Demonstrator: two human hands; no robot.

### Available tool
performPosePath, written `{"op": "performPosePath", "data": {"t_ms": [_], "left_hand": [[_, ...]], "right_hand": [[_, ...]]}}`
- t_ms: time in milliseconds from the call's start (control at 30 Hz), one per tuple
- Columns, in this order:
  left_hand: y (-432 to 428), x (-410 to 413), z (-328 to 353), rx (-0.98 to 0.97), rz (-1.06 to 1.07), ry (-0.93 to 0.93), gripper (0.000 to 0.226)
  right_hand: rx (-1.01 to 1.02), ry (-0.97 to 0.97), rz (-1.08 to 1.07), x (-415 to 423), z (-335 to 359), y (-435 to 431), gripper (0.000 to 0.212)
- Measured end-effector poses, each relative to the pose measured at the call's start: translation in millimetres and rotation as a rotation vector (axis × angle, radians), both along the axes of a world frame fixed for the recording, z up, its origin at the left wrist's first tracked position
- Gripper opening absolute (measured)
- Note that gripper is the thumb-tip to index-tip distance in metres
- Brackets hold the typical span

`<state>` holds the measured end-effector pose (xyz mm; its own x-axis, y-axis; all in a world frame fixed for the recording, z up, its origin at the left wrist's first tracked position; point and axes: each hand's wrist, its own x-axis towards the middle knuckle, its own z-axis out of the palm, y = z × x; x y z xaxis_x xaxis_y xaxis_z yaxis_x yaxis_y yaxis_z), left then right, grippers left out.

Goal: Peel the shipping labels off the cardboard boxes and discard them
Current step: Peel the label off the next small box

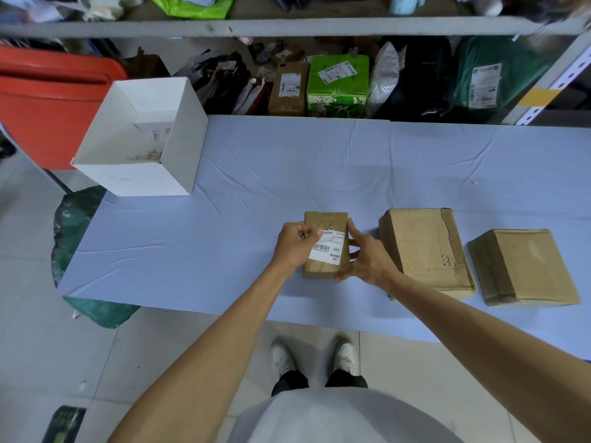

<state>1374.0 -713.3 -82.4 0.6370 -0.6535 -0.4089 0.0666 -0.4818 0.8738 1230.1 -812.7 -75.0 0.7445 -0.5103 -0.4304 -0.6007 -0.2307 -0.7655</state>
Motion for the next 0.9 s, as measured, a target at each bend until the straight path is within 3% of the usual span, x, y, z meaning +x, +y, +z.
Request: {"op": "performPosePath", "data": {"t_ms": [900], "left_hand": [[-0.8, -1.4, 4.6, -0.025, 0.009, 0.063, 0.017]], "right_hand": [[0.004, 0.001, 0.009, 0.9, -3.9, -2.3, 0.125]]}}
